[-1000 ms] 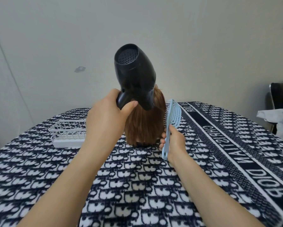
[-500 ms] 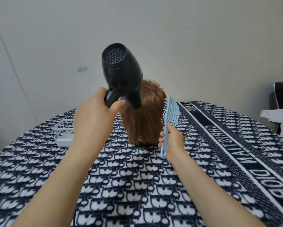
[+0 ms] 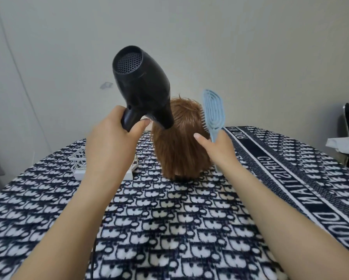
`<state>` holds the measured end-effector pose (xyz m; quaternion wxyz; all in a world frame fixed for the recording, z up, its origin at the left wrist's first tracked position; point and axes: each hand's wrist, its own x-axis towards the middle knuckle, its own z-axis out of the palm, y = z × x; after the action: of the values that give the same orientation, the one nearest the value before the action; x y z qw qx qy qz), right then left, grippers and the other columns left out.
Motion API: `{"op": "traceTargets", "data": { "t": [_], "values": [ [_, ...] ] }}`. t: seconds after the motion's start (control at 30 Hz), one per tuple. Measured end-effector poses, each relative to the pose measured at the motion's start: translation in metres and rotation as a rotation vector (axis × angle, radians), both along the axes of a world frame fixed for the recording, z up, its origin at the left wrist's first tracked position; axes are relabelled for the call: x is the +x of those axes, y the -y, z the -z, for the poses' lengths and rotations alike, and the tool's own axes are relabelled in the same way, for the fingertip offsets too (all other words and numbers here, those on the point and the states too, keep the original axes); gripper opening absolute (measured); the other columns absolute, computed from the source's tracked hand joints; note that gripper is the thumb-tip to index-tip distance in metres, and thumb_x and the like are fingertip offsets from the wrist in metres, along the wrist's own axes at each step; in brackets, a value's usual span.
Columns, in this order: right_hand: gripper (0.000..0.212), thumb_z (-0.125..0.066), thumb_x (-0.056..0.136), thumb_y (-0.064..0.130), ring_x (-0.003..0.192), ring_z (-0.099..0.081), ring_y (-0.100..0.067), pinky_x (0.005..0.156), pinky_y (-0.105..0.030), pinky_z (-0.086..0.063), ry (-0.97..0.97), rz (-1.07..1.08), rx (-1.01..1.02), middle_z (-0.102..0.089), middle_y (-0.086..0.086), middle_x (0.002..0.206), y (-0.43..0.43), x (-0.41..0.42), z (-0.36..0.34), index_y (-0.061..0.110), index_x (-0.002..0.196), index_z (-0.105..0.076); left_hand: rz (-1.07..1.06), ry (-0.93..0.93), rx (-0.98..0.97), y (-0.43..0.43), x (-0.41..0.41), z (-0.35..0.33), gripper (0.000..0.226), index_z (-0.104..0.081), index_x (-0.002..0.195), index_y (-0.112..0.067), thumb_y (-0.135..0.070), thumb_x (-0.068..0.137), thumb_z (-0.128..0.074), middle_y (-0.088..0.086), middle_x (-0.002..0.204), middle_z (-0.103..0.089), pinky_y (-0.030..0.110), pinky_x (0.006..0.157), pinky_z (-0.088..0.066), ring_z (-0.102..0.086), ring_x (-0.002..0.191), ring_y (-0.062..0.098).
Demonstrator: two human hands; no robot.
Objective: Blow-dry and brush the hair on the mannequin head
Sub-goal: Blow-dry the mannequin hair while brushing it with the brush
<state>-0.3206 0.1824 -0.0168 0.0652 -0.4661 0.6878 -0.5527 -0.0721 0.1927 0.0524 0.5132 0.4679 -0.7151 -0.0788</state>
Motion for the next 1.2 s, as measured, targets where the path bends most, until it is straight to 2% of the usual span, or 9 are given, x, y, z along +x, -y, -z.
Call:
{"op": "traceTargets", "data": {
  "t": [0.07, 0.17, 0.27, 0.43, 0.53, 0.6, 0.8, 0.93, 1.2],
  "values": [
    [0.048, -0.072, 0.072, 0.057, 0.060, -0.050, -0.015, 0.053, -0.030, -0.038, -0.262, 0.051, 0.075, -0.052, 0.003, 0.069, 0.009, -0.007, -0.024, 0.017, 0.085, -0.050, 0.026, -0.039, 0.020, 0.000, 0.001, -0.002, 0.030, -0.057, 0.092, -0.025, -0.054, 0.091, -0.064, 0.002, 0.075, -0.069, 0.053, 0.069, -0.057, -0.068, 0.070, 0.031],
    [0.070, -0.079, 0.064, 0.059, 0.088, -0.053, -0.022, 0.071, -0.032, -0.045, -0.466, 0.066, 0.137, -0.050, -0.002, 0.097, 0.027, -0.012, -0.056, 0.012, 0.110, -0.052, 0.036, -0.067, 0.024, 0.001, 0.001, -0.005, 0.027, -0.058, 0.092, -0.026, -0.052, 0.092, -0.064, 0.002, 0.075, -0.069, 0.054, 0.070, -0.057, -0.068, 0.069, 0.030],
    [0.076, -0.083, 0.063, 0.051, 0.109, -0.049, -0.031, 0.089, -0.036, -0.045, -0.628, -0.043, 0.177, -0.048, -0.011, 0.115, 0.044, -0.012, -0.079, 0.009, 0.119, -0.052, 0.025, -0.064, 0.034, 0.002, 0.003, -0.006, 0.027, -0.058, 0.092, -0.027, -0.053, 0.092, -0.064, 0.000, 0.075, -0.068, 0.052, 0.070, -0.057, -0.068, 0.068, 0.029],
    [0.061, -0.089, 0.062, 0.032, 0.097, -0.056, -0.025, 0.071, -0.030, -0.039, -0.652, -0.256, 0.306, -0.059, -0.005, 0.103, 0.069, -0.009, -0.097, 0.009, 0.107, -0.054, 0.036, -0.071, 0.066, 0.007, 0.009, -0.003, 0.025, -0.058, 0.090, -0.027, -0.051, 0.092, -0.066, 0.003, 0.075, -0.069, 0.056, 0.069, -0.057, -0.069, 0.068, 0.031],
    [0.061, -0.089, 0.062, 0.023, 0.099, -0.060, -0.023, 0.079, -0.029, -0.044, -0.645, -0.347, 0.329, -0.064, -0.002, 0.105, 0.081, -0.009, -0.097, 0.008, 0.112, -0.056, 0.037, -0.073, 0.079, 0.012, 0.013, -0.001, 0.026, -0.060, 0.093, -0.027, -0.052, 0.091, -0.066, 0.004, 0.075, -0.070, 0.056, 0.071, -0.058, -0.069, 0.069, 0.032],
    [0.060, -0.089, 0.062, 0.024, 0.101, -0.057, -0.021, 0.076, -0.026, -0.038, -0.661, -0.363, 0.303, -0.059, 0.004, 0.103, 0.088, -0.010, -0.095, 0.013, 0.112, -0.057, 0.034, -0.070, 0.092, 0.016, 0.015, 0.000, 0.029, -0.060, 0.092, -0.026, -0.054, 0.090, -0.065, 0.005, 0.074, -0.069, 0.056, 0.071, -0.058, -0.069, 0.069, 0.032],
    [0.068, -0.083, 0.063, 0.050, 0.103, -0.058, -0.028, 0.085, -0.033, -0.047, -0.770, -0.224, 0.353, -0.063, -0.003, 0.108, 0.104, -0.001, -0.098, 0.016, 0.116, -0.058, 0.035, -0.082, 0.110, 0.029, 0.017, 0.002, 0.029, -0.060, 0.093, -0.025, -0.054, 0.091, -0.065, 0.006, 0.075, -0.069, 0.057, 0.071, -0.057, -0.068, 0.069, 0.033],
    [0.077, -0.077, 0.060, 0.065, 0.114, -0.045, -0.031, 0.090, -0.045, -0.049, -0.737, -0.028, 0.416, -0.055, 0.000, 0.107, 0.113, 0.020, -0.097, 0.018, 0.117, -0.054, 0.031, -0.126, 0.115, 0.038, 0.023, 0.003, 0.027, -0.061, 0.094, -0.026, -0.053, 0.092, -0.066, 0.005, 0.076, -0.070, 0.057, 0.072, -0.058, -0.069, 0.072, 0.034],
    [0.095, -0.069, 0.062, 0.073, 0.120, -0.037, -0.030, 0.081, -0.049, -0.043, -0.708, 0.209, 0.447, -0.049, -0.004, 0.120, 0.137, 0.063, -0.095, 0.012, 0.131, -0.046, -0.013, -0.111, 0.093, 0.047, 0.038, 0.004, 0.027, -0.061, 0.095, -0.026, -0.052, 0.092, -0.066, 0.003, 0.075, -0.070, 0.054, 0.073, -0.058, -0.069, 0.070, 0.032]
  ]
}}
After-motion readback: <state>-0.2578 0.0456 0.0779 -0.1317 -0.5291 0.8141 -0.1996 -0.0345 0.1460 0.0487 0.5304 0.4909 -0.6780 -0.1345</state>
